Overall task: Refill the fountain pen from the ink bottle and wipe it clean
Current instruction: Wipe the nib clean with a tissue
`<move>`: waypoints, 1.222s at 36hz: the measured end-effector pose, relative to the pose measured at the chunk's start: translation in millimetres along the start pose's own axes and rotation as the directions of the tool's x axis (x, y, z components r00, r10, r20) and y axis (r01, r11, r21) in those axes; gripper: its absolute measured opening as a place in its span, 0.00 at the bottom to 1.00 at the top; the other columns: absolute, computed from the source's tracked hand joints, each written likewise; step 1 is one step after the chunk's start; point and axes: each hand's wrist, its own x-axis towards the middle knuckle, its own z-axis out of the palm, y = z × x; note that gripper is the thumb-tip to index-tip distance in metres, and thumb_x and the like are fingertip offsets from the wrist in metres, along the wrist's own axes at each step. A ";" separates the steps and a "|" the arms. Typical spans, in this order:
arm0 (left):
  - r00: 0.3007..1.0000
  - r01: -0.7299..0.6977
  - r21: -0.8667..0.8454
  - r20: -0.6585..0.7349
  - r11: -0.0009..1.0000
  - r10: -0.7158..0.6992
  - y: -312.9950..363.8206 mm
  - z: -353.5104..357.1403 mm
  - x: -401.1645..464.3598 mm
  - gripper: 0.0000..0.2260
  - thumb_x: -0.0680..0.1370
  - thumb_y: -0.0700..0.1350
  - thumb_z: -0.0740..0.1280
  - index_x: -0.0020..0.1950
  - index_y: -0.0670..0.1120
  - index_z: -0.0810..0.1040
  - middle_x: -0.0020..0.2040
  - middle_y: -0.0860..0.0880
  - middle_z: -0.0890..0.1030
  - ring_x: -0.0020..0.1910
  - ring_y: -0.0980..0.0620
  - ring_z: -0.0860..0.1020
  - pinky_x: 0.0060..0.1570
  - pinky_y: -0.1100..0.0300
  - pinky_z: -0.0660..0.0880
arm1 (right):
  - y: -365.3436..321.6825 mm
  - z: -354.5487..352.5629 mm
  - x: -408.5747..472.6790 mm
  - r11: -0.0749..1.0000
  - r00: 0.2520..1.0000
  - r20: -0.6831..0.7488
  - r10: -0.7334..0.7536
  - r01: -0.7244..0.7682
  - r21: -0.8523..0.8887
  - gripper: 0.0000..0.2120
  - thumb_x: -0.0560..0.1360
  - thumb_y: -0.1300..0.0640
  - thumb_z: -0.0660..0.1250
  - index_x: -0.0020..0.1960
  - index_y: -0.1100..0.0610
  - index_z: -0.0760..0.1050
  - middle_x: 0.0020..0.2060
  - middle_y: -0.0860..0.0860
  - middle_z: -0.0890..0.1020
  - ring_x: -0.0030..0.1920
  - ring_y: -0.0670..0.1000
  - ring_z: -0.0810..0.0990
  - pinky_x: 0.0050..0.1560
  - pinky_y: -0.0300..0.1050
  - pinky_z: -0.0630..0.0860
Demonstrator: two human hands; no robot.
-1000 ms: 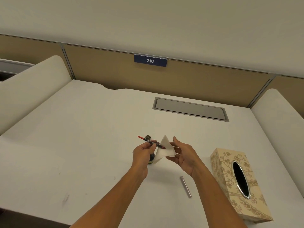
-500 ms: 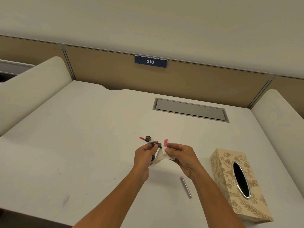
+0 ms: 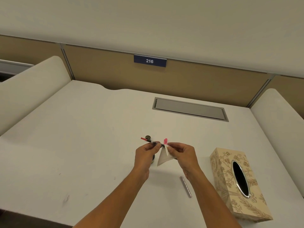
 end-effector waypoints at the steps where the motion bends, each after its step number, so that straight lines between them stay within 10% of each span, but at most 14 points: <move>1: 1.000 0.000 0.004 -0.004 1.000 0.000 0.4 0.3 -0.1 0.06 0.75 0.44 0.72 0.50 0.46 0.85 0.47 0.52 0.86 0.45 0.54 0.76 0.44 0.66 0.72 | 0.2 0.1 0.3 1.000 1.000 0.000 -0.008 0.008 -0.015 0.06 0.74 0.62 0.73 0.50 0.55 0.85 0.43 0.49 0.87 0.44 0.45 0.84 0.50 0.43 0.80; 26: 0.992 -0.002 -0.059 -0.129 0.998 -0.006 16.9 -9.5 2.7 0.04 0.76 0.47 0.71 0.48 0.48 0.83 0.46 0.55 0.85 0.51 0.54 0.77 0.54 0.55 0.67 | 2.8 5.2 0.7 0.999 0.997 -0.082 -0.009 0.005 -0.050 0.11 0.77 0.66 0.68 0.55 0.54 0.82 0.45 0.43 0.83 0.48 0.44 0.81 0.47 0.36 0.75; 36: 0.994 -0.003 -0.074 -0.106 0.997 -0.005 12.8 -10.5 2.2 0.03 0.76 0.47 0.71 0.45 0.49 0.83 0.47 0.54 0.85 0.48 0.57 0.76 0.53 0.55 0.67 | 4.0 4.4 4.8 0.994 0.995 -0.036 0.096 -0.095 0.047 0.13 0.74 0.69 0.68 0.49 0.52 0.82 0.48 0.53 0.85 0.51 0.53 0.83 0.59 0.52 0.79; 44: 0.997 0.018 -0.046 -0.072 0.999 -0.022 8.1 -9.4 -1.6 0.03 0.74 0.49 0.73 0.43 0.51 0.85 0.50 0.52 0.85 0.55 0.52 0.77 0.57 0.53 0.67 | -1.0 3.9 2.1 0.985 0.995 -0.024 0.096 -0.092 0.149 0.11 0.71 0.70 0.73 0.50 0.58 0.82 0.43 0.54 0.87 0.45 0.52 0.86 0.48 0.43 0.81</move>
